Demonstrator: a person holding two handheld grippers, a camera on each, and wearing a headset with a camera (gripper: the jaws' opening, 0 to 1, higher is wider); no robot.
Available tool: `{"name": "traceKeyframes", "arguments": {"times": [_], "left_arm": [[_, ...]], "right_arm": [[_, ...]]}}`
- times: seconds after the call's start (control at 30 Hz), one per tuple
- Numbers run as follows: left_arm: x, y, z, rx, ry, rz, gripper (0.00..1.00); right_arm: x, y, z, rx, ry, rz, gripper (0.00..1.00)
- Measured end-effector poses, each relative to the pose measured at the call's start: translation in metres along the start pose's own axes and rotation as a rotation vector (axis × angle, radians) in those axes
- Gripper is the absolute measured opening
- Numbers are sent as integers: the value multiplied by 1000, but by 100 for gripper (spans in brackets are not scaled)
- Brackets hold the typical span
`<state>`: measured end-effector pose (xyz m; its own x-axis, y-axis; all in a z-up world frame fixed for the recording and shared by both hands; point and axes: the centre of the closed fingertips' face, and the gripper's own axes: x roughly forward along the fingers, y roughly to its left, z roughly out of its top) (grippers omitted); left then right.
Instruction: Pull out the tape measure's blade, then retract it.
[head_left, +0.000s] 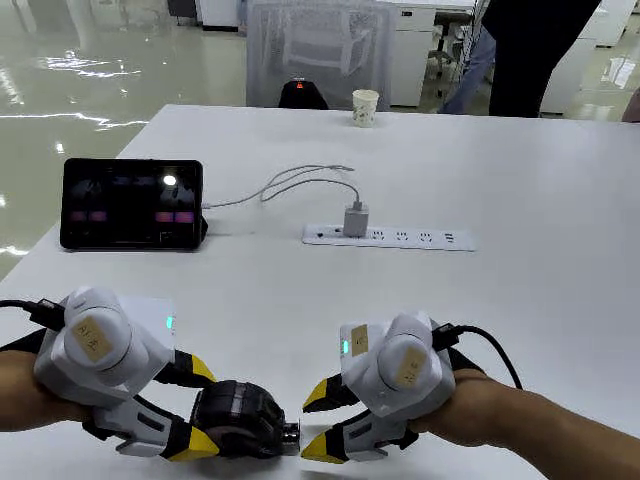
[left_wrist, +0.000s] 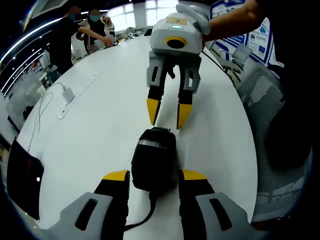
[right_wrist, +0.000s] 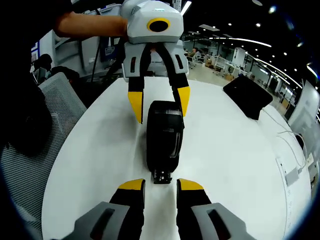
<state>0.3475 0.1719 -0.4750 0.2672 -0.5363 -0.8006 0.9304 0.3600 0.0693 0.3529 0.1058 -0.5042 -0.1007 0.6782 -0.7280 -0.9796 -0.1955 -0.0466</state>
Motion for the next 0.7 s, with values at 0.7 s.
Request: {"name": "traceKeyframes", "arguments": {"times": [0.7], "left_arm": [[6, 3, -2, 38, 23, -29, 25]], "right_arm": [[19, -1, -3, 47, 1, 38, 12]]}}
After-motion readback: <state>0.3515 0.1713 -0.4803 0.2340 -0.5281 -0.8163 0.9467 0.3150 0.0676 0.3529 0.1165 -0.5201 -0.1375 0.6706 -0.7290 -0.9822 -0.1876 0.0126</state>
